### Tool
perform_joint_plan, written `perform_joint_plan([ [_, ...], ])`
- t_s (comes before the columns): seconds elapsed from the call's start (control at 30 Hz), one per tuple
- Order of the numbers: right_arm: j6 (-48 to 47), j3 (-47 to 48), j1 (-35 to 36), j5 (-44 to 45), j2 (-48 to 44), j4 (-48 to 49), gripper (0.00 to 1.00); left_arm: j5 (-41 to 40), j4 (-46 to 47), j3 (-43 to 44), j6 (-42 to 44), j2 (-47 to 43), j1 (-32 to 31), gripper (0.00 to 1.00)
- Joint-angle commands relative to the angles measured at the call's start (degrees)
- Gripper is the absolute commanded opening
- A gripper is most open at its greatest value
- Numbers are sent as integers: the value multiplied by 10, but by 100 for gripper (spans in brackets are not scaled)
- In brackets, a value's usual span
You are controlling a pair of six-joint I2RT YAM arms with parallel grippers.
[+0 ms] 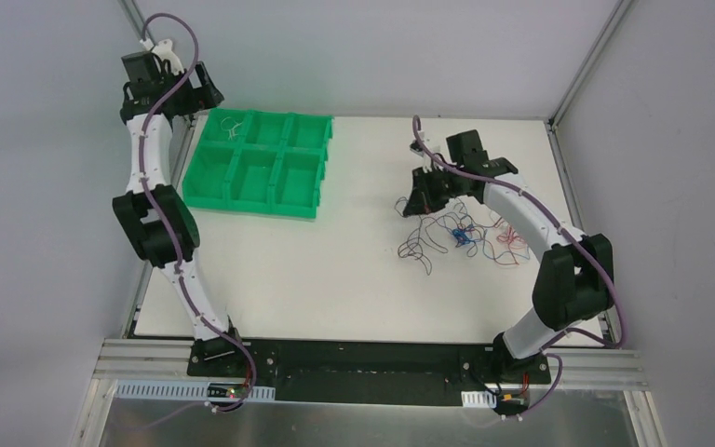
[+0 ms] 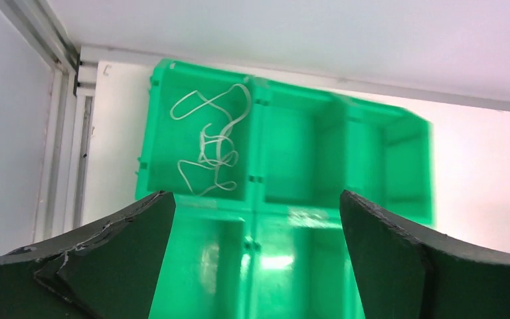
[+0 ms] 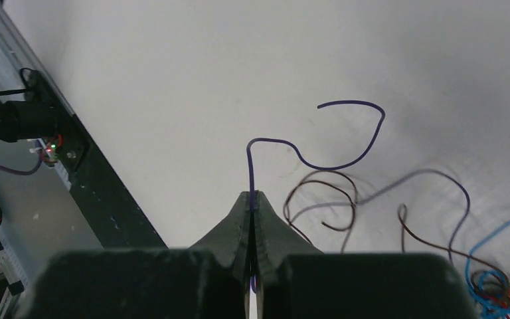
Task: Untangle the cables
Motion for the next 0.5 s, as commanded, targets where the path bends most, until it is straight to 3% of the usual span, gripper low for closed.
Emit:
perform_joint_plan([
  [0.0,32,88,69,-39,-40,-14,0,88,-4,-75,29,-170,-2,99],
  [0.23,139,112,101,-122,-84,42,0,223,-26,-256,21,-358,-2,99],
  [0.33,114,67,98,-82,-102,36,0,322,-63,-332,57,-425,-28,99],
  [0.4,94,16,77,-57,-101,37,1,324,-89,-391,102,-466,-77,99],
  [0.47,84,-9,47,-39,-78,28,31,293,-91,-458,141,-506,-144,99],
])
